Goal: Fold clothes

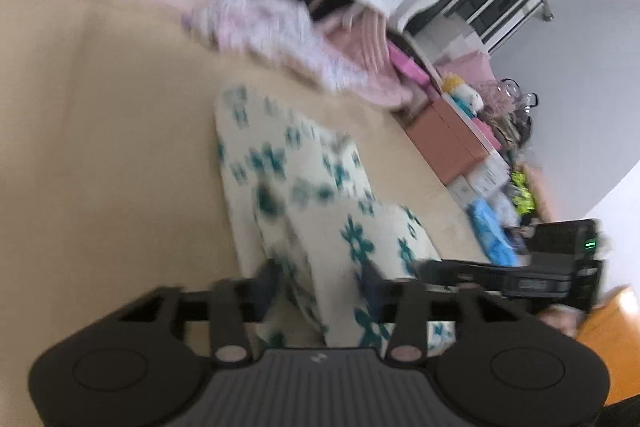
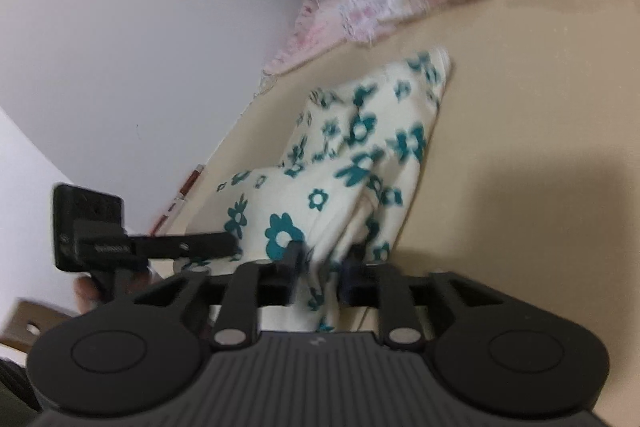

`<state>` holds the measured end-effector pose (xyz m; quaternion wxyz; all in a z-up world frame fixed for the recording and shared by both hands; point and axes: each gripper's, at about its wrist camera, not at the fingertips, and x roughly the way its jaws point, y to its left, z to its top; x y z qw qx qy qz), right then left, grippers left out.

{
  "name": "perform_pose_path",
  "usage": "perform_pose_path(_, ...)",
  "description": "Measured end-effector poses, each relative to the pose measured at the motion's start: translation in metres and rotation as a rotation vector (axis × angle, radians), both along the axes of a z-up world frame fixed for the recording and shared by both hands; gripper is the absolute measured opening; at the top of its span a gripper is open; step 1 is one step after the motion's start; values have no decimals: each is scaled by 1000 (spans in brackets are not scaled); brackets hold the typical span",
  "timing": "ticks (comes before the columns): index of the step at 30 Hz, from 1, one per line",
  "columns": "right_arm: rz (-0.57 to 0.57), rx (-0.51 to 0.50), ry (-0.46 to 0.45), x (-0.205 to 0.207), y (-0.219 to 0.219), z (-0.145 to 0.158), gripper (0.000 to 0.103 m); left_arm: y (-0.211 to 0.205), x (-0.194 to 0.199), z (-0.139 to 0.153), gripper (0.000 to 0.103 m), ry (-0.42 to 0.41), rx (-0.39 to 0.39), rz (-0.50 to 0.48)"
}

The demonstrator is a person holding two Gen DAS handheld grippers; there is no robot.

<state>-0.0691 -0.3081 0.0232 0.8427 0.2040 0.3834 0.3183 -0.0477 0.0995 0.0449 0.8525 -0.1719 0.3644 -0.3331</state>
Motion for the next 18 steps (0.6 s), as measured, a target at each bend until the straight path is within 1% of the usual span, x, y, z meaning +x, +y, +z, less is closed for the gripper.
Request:
perform_pose_path(1, -18, -36, -45, -5, -1, 10, 52, 4, -4, 9, 52, -53, 17, 23)
perform_pose_path(3, -78, -123, -177, -19, -3, 33, 51, 6, -10, 26, 50, -145, 30, 79)
perform_pose_path(4, -99, -173, -247, -24, 2, 43, 50, 4, -13, 33, 47, -185, 34, 100)
perform_pose_path(5, -120, -222, -318, -28, 7, 52, 44, -3, -15, 37, 36, -222, 47, 100)
perform_pose_path(6, -129, -277, -390, -34, 14, 61, 39, -14, -17, 39, 30, -254, 70, 89)
perform_pose_path(7, -118, -343, -455, -39, 27, 66, 26, -27, -20, 38, 22, -282, 110, 69)
perform_pose_path(8, -103, -417, -508, -41, 45, 67, 18, -40, -24, 35, 22, -314, 164, 43)
perform_pose_path(9, -87, -472, -542, -43, 60, 66, 13, -52, -27, 27, 21, -346, 221, 20)
perform_pose_path(10, -71, -493, -550, -43, 72, 62, 10, -60, -30, 18, 20, -375, 268, 8)
perform_pose_path(11, -59, -503, -536, -40, 83, 54, 9, -68, -33, 9, 20, -403, 314, -4)
perform_pose_path(12, -52, -507, -505, -35, 91, 45, 8, -74, -34, -1, 19, -416, 343, -9)
perform_pose_path(14, -75, -523, -423, -25, 100, 20, 5, -76, -32, -20, 18, -391, 342, 4)
perform_pose_path(15, -105, -519, -396, -22, 101, 7, 4, -75, -30, -27, 18, -370, 325, 16)
perform_pose_path(16, -136, -501, -393, -24, 97, 1, 4, -72, -28, -29, 18, -335, 290, 35)
perform_pose_path(17, -147, -484, -390, -28, 92, 3, 4, -70, -27, -28, 19, -312, 275, 45)
perform_pose_path(18, -159, -467, -387, -32, 88, 6, 4, -69, -28, -27, 19, -305, 279, 47)
